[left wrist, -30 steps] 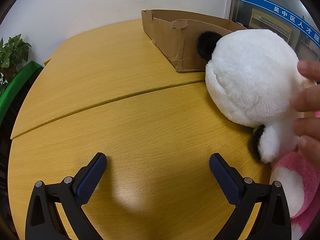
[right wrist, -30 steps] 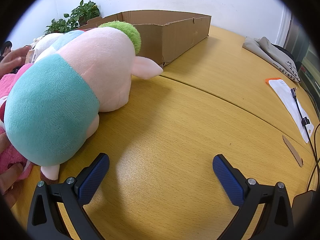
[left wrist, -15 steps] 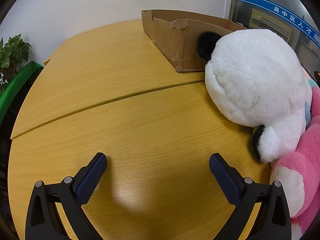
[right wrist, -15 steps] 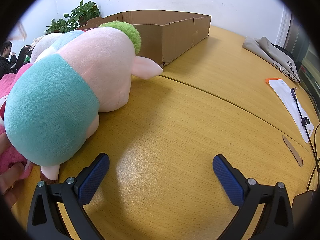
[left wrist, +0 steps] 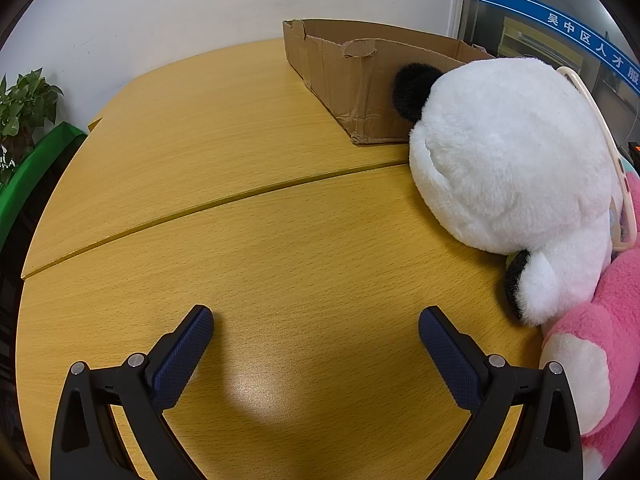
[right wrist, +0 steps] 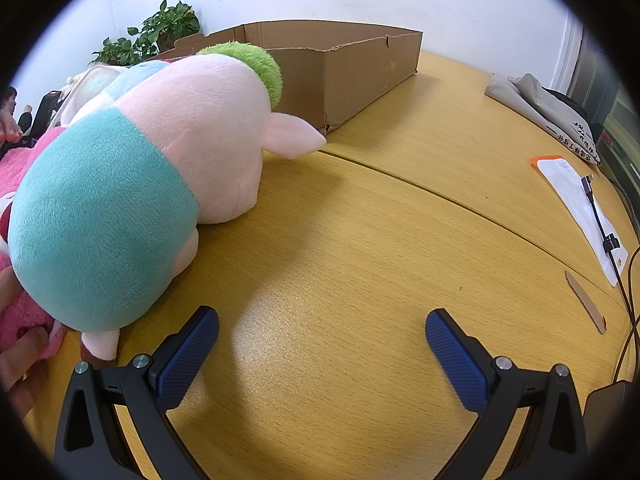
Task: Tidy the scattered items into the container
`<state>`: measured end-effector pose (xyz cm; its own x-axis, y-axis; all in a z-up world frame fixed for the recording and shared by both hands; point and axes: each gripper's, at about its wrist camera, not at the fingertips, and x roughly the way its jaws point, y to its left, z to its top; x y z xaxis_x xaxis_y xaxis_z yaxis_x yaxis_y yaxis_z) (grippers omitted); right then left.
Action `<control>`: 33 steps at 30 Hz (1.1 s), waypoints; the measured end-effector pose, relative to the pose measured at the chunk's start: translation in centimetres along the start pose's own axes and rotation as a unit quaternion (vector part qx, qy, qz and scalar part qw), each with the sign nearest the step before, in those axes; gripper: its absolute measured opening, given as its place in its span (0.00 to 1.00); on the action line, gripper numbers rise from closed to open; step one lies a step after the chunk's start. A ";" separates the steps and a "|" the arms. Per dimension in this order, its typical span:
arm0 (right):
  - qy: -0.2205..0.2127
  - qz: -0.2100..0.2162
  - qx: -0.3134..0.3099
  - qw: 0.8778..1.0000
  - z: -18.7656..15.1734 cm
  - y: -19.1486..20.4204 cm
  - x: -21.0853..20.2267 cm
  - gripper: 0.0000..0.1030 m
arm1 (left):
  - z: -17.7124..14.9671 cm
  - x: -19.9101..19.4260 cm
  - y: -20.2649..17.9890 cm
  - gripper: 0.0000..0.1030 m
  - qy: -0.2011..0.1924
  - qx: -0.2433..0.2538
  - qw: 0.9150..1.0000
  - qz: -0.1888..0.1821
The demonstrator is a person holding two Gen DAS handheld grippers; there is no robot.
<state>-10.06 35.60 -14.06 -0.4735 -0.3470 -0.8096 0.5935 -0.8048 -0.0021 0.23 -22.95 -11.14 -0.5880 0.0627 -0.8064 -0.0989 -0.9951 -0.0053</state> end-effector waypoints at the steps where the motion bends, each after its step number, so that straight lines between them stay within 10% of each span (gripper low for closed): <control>1: 0.000 0.000 0.000 1.000 0.0 0.0 0.0 1.00 | 0.0 0.0 0.0 1.00 0.000 0.000 1.000 0.000; 24: 0.000 -0.002 0.001 1.000 0.0 0.2 0.0 1.00 | 0.0 0.0 0.0 1.00 0.000 0.002 1.000 0.002; 33: 0.001 -0.019 0.024 1.000 -0.9 0.1 -0.5 1.00 | -2.7 -2.9 -2.3 1.00 -0.008 -0.019 0.998 0.055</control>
<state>-9.16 36.20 -14.17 -0.4935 -0.3154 -0.8106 0.5434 -0.8395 -0.0041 4.40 -21.03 -10.37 -0.6065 -0.0459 -0.7938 -0.0036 -0.9982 0.0604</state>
